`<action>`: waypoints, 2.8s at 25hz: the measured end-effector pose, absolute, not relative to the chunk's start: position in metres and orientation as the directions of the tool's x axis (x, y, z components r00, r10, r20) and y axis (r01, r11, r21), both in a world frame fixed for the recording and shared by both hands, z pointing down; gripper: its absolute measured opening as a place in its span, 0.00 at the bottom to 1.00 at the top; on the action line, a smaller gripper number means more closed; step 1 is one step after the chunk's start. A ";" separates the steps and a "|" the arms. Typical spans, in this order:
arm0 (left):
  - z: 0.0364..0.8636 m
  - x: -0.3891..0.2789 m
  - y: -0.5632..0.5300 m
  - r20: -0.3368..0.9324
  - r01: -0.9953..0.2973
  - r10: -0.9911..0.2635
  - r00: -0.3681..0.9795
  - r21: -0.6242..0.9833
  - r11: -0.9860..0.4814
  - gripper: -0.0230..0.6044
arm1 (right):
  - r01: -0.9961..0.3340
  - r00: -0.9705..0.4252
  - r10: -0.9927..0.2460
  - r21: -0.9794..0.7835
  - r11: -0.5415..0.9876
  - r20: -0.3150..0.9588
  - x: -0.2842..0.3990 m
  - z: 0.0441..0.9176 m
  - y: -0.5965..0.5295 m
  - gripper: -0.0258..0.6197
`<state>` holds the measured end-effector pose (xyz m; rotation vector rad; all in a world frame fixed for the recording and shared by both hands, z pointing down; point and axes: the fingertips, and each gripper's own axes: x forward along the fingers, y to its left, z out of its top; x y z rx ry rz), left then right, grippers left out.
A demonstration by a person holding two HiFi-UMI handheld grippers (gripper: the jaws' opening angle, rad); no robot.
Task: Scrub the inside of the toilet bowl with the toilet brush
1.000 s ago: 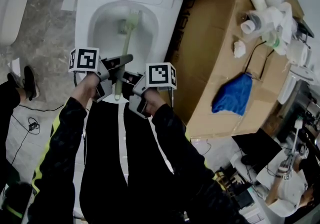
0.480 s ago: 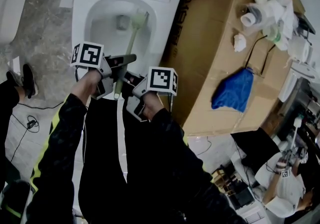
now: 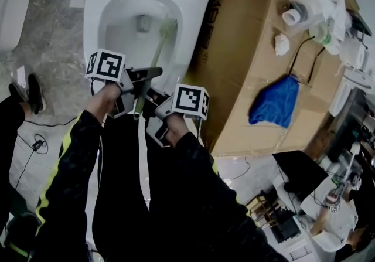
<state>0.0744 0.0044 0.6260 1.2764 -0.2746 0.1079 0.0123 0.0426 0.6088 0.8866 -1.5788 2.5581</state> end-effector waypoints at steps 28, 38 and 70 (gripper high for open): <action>0.611 0.069 0.087 0.273 -0.284 0.085 0.958 0.879 0.384 0.16 | -0.257 -0.758 -0.319 -0.710 -0.656 0.569 0.002 0.588 0.115 0.12; 0.607 0.054 0.121 0.300 -0.338 0.154 0.941 0.830 0.445 0.16 | -0.209 -0.765 -0.297 -0.657 -0.724 0.571 -0.015 0.581 0.142 0.12; 0.608 -0.018 0.166 0.502 -0.529 0.205 0.840 0.678 0.510 0.16 | -0.042 -0.908 -0.221 -0.601 -0.798 0.357 -0.079 0.569 0.188 0.12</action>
